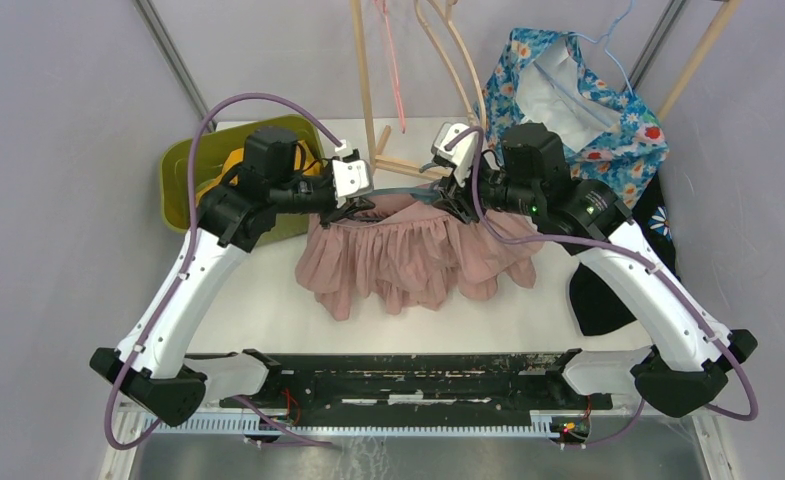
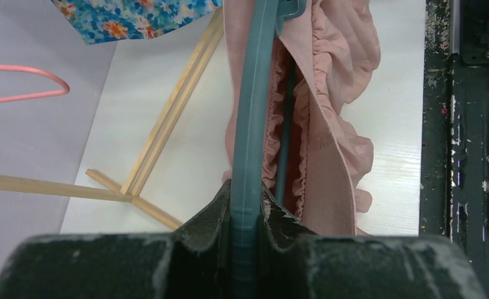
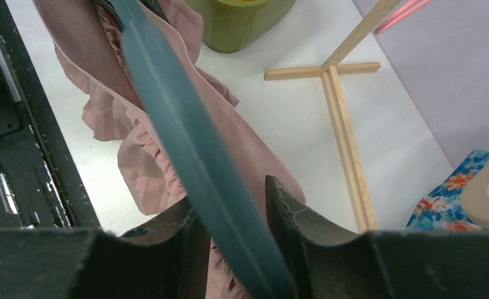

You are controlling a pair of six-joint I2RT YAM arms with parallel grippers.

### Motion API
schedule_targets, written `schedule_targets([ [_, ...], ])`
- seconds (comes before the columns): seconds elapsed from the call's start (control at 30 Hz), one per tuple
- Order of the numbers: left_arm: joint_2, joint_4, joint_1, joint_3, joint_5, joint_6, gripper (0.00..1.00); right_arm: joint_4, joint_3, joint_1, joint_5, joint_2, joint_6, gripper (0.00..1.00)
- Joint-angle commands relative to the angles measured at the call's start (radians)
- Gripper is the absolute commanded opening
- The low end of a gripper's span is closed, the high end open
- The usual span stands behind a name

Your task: Remove the skirt from the hanger

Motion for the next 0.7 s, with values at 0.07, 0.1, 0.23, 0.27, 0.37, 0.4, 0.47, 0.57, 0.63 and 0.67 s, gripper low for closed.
schedule_targets([
  [0.07,-0.056,0.085,-0.003,0.065,0.099,0.001,0.03,0.005,-0.004,-0.007,0.059,-0.002,-0.017,0.21],
  [0.1,-0.056,0.085,-0.003,0.067,0.098,0.001,0.03,0.0,-0.002,-0.007,0.058,0.001,-0.015,0.09],
  [0.23,-0.053,0.087,-0.003,0.07,0.097,0.002,0.03,-0.007,-0.007,-0.007,0.067,-0.008,0.002,0.01],
  [0.27,-0.053,0.088,-0.003,0.068,0.097,0.002,0.03,0.003,-0.012,-0.007,0.089,-0.016,0.015,0.01],
  [0.37,-0.049,0.101,-0.003,0.053,0.096,-0.002,0.03,0.036,-0.019,-0.006,0.17,-0.043,0.053,0.01],
  [0.4,-0.048,0.108,-0.004,0.043,0.095,-0.005,0.03,0.037,-0.012,-0.007,0.18,-0.047,0.054,0.01],
  [0.47,-0.04,0.139,-0.003,0.016,0.095,-0.014,0.03,0.019,0.038,-0.007,0.165,-0.038,0.063,0.01],
  [0.57,-0.024,0.175,-0.002,-0.019,0.093,-0.028,0.03,-0.041,0.156,-0.007,0.117,0.0,0.086,0.01],
  [0.63,-0.019,0.197,-0.003,-0.039,0.076,-0.034,0.03,-0.073,0.218,-0.007,0.102,0.013,0.094,0.01],
  [0.67,-0.02,0.206,-0.003,-0.049,0.063,-0.035,0.03,-0.076,0.232,-0.006,0.101,0.01,0.095,0.01],
])
